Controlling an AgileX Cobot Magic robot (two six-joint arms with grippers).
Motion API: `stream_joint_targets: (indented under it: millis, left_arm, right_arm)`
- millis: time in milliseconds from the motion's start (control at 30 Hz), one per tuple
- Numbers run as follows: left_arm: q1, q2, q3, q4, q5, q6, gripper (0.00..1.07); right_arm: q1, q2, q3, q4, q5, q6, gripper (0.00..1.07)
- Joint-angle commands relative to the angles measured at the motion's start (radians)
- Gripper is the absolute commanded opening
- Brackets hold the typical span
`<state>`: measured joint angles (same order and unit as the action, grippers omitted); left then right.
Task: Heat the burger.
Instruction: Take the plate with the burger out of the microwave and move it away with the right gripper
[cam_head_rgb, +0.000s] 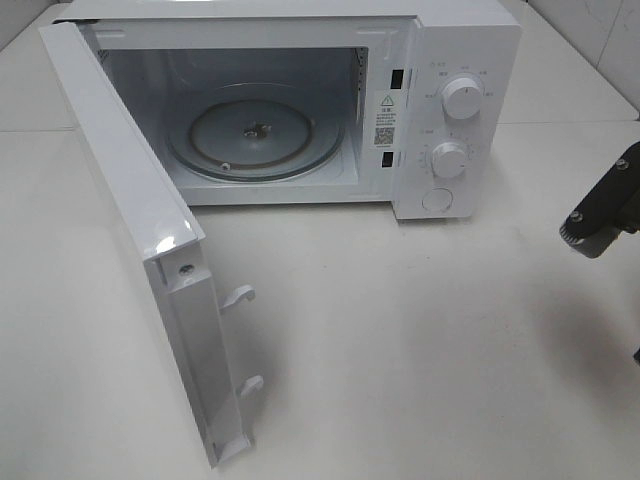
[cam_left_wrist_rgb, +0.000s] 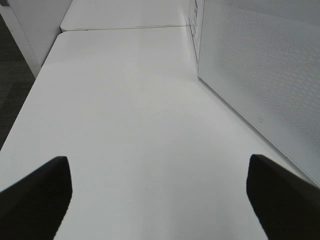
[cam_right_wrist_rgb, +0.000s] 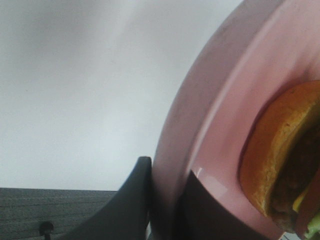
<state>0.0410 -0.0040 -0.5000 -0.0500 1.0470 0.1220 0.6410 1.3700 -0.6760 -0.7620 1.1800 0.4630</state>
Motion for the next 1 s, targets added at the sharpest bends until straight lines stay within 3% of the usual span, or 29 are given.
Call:
stream_joint_targets:
  millis: [33, 1000]
  left_arm:
    - [0.003, -0.019, 0.003, 0.0, -0.01, 0.0, 0.89]
    - [0.003, -0.019, 0.003, 0.0, -0.01, 0.0, 0.89]
  right_arm:
    - [0.0, 0.004, -0.008, -0.061, 0.064, 0.067, 0.0]
    - [-0.003, 0.005, -0.002, -0.142, 0.039, 0.196, 0.0]
